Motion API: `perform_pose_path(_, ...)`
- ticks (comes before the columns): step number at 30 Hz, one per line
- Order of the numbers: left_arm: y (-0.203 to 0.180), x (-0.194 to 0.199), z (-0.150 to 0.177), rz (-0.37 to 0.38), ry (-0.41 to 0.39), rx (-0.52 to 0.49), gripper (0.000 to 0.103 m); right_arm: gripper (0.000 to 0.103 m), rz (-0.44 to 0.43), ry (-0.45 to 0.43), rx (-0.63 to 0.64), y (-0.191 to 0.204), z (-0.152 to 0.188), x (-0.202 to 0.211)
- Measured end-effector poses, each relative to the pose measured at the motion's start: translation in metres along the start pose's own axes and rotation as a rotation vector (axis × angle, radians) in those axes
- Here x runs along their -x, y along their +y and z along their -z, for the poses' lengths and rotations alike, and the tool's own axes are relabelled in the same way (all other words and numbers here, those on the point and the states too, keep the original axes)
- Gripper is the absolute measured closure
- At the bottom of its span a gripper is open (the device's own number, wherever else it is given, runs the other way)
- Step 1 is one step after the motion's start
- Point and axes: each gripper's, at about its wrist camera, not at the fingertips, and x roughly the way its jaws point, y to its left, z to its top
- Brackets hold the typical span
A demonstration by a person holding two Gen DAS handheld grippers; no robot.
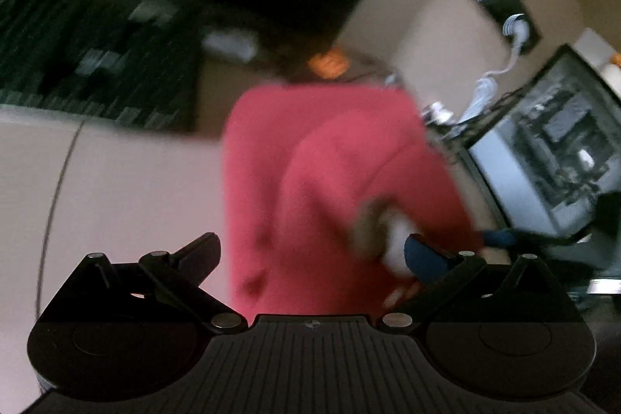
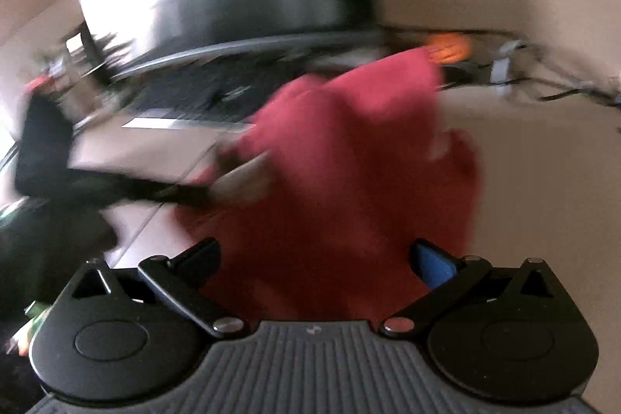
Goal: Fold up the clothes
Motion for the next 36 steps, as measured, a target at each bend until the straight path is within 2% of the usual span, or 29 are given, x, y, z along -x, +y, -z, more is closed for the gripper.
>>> perform_pose_path(2,0.01,0.0,0.008,0.005,0.021,0.034,0.0,0.0,0.042,0.048,0.082,0.015,0.009,-0.008)
perform_pose_path(4,0.012,-0.005,0.012,0.025,0.04,0.046,0.0,0.0,0.181,0.108,0.197,0.025,0.019,-0.022)
perform_pose_path(6,0.01,-0.011,0.015,0.058,0.066,0.054,0.0,0.0,0.257,0.136,0.234,0.021,0.026,-0.027)
perform_pose_path(10,-0.008,-0.019,0.021,0.101,0.102,0.022,0.0,0.0,0.373,0.123,0.149,-0.01,0.019,-0.017)
perform_pose_path(12,-0.019,-0.024,0.028,0.137,0.125,0.007,0.0,0.0,0.509,0.092,0.124,-0.027,0.016,-0.012)
perform_pose_path(14,-0.034,-0.03,0.038,0.189,0.162,-0.02,0.0,0.0,0.615,0.068,0.08,-0.046,0.014,-0.003)
perform_pose_path(16,-0.057,-0.035,0.05,0.278,0.211,-0.081,0.0,0.0,0.691,0.046,0.022,-0.067,0.012,0.01)
perform_pose_path(18,-0.083,-0.038,0.06,0.386,0.26,-0.153,0.0,0.0,0.678,0.013,-0.057,-0.087,0.013,0.034)
perform_pose_path(20,-0.106,-0.028,0.06,0.472,0.256,-0.275,0.0,0.0,0.618,-0.044,-0.129,-0.098,0.02,0.062)
perform_pose_path(22,-0.117,-0.011,0.053,0.515,0.214,-0.373,0.0,0.0,0.564,-0.108,-0.205,-0.106,0.026,0.084)
perform_pose_path(24,-0.114,0.005,0.037,0.538,0.149,-0.401,0.0,0.0,0.509,-0.178,-0.292,-0.106,0.034,0.102)
perform_pose_path(28,-0.097,0.007,-0.014,0.394,-0.019,-0.361,0.0,0.0,0.384,-0.31,-0.375,-0.084,0.042,0.11)
perform_pose_path(31,-0.09,-0.016,-0.052,0.292,-0.105,-0.305,0.0,0.0,0.271,-0.334,-0.337,-0.058,0.031,0.089)
perform_pose_path(33,-0.09,-0.04,-0.069,0.242,-0.113,-0.31,0.0,0.0,0.228,-0.313,-0.274,-0.039,0.022,0.069)
perform_pose_path(36,-0.091,-0.084,-0.087,0.168,-0.095,-0.311,0.0,0.0,0.244,-0.202,-0.205,-0.029,0.024,0.029)
